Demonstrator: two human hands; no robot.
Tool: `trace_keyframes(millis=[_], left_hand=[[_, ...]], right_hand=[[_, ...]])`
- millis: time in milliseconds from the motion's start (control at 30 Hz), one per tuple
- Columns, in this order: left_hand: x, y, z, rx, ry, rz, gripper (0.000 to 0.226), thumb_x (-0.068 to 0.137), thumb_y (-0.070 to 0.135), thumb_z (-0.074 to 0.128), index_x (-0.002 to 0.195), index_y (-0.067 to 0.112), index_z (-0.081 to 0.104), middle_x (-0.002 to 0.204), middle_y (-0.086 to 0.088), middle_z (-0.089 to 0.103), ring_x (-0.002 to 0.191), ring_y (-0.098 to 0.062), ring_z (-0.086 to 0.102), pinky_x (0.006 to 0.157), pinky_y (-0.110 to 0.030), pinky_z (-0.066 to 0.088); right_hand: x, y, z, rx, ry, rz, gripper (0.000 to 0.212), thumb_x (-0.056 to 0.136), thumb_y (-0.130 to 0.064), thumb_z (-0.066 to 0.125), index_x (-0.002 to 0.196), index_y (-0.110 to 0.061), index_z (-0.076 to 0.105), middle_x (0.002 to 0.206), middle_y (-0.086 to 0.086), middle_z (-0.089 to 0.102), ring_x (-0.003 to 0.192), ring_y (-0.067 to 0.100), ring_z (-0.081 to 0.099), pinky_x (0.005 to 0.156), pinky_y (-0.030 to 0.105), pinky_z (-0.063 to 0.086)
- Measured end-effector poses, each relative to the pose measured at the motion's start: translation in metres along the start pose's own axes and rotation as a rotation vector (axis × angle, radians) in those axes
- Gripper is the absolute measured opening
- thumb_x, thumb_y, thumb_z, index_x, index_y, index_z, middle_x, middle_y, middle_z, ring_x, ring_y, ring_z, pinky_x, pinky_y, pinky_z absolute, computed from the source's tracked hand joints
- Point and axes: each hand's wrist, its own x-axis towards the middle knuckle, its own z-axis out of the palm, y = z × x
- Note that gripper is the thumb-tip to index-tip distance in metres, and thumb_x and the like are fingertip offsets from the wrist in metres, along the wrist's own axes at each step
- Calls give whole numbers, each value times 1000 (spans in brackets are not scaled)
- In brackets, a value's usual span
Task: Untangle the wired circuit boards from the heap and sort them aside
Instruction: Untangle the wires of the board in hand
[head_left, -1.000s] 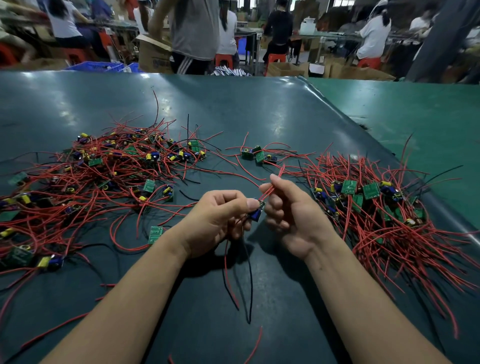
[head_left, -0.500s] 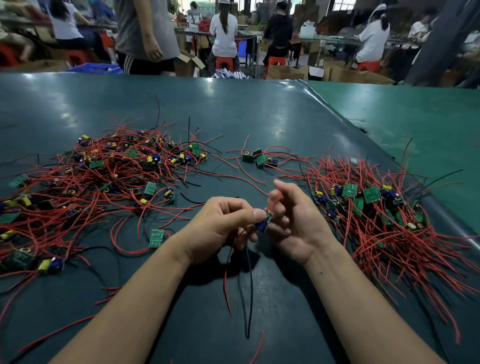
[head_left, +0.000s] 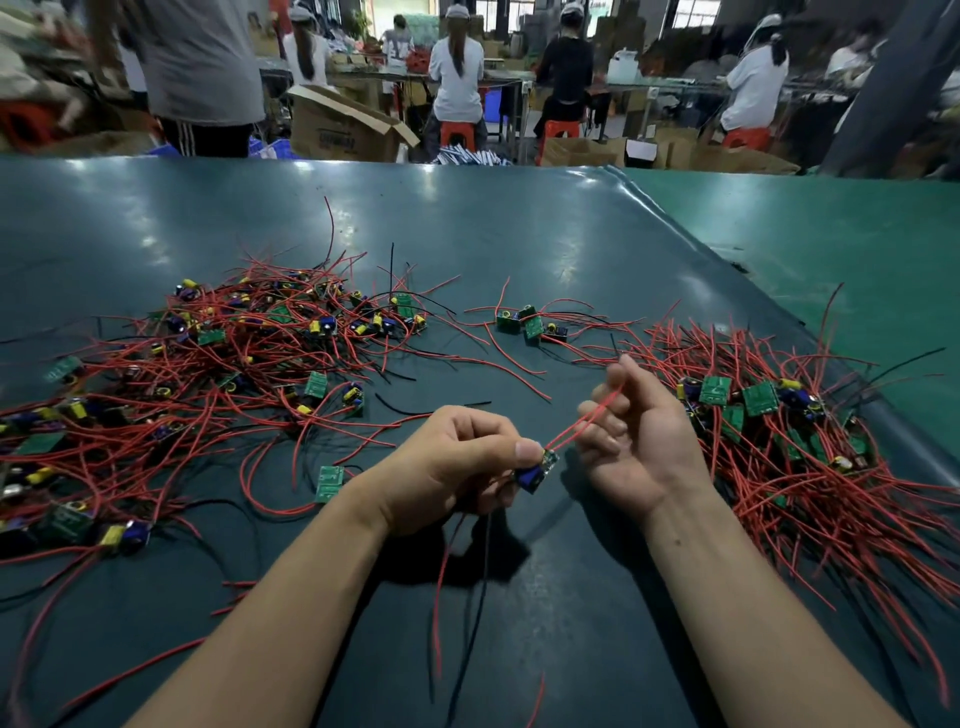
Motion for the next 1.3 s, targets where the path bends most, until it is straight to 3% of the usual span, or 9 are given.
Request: trace_keyframes(millis=[167, 300, 400, 500, 633, 767, 867, 967, 1300], left_hand=[[0, 3, 0, -71, 10, 1, 19, 63, 33, 74, 55, 18, 64, 59, -4, 38, 52, -11, 31, 53, -25, 21], [3, 7, 4, -243, 87, -8, 16, 71, 31, 68, 63, 19, 60, 43, 12, 29, 39, -5, 24, 46, -20, 21], [5, 9, 5, -505, 202, 26, 15, 79, 28, 62, 69, 17, 60, 44, 8, 40, 34, -5, 32, 43, -18, 34], [4, 11, 4, -669, 236, 112, 5, 76, 22, 63, 77, 17, 61, 69, -4, 68, 41, -7, 41, 51, -19, 41], [8, 7, 7, -517, 324, 182, 14, 75, 18, 64, 86, 15, 55, 78, -6, 72, 55, -12, 45, 59, -24, 39], [11, 3, 9, -436, 378, 259, 22, 70, 12, 69, 87, 10, 56, 70, -4, 67, 62, -15, 57, 64, -27, 48], [11, 3, 6, -382, 411, 250, 16, 65, 14, 74, 77, 14, 64, 66, -4, 63, 57, -13, 56, 60, -26, 43], [11, 0, 6, -280, 445, 203, 17, 60, 20, 78, 69, 18, 64, 59, -2, 61, 51, -13, 49, 51, -23, 38], [15, -4, 7, -169, 484, 199, 24, 69, 11, 80, 53, 21, 65, 56, -6, 63, 47, -13, 46, 49, -23, 37]], right_hand=[[-1, -2, -3, -2, -50, -20, 48, 90, -32, 52, 43, -19, 48, 40, -7, 26, 31, 5, 22, 29, 16, 13], [2, 3, -3, -62, -16, -94, 50, 98, -50, 42, 81, -15, 73, 61, -5, 51, 36, 3, 34, 31, 14, 26], [1, 18, -1, -488, 17, -161, 17, 99, -24, 54, 104, -15, 67, 72, -1, 61, 40, 6, 44, 35, 16, 31], [-4, 32, 3, -757, -136, -228, 23, 89, -2, 63, 100, -19, 74, 73, 0, 66, 45, 6, 46, 39, 15, 35], [-10, 34, 6, -669, -248, -148, 23, 77, -14, 69, 93, -27, 79, 72, -3, 69, 48, 6, 49, 40, 15, 35], [-11, 36, 4, -611, -247, -62, 27, 84, -1, 62, 87, -22, 80, 68, -3, 66, 52, 7, 52, 43, 17, 40], [-12, 35, 8, -598, -292, -20, 7, 80, -21, 67, 80, -16, 71, 67, -2, 58, 50, 8, 48, 40, 18, 34], [-9, 34, 8, -658, -170, -127, 21, 78, -39, 72, 72, -19, 71, 60, -3, 54, 43, 8, 43, 38, 16, 28], [-1, 30, 4, -584, 72, -377, 15, 85, -21, 72, 72, -13, 75, 55, -4, 57, 37, 5, 36, 35, 15, 24]])
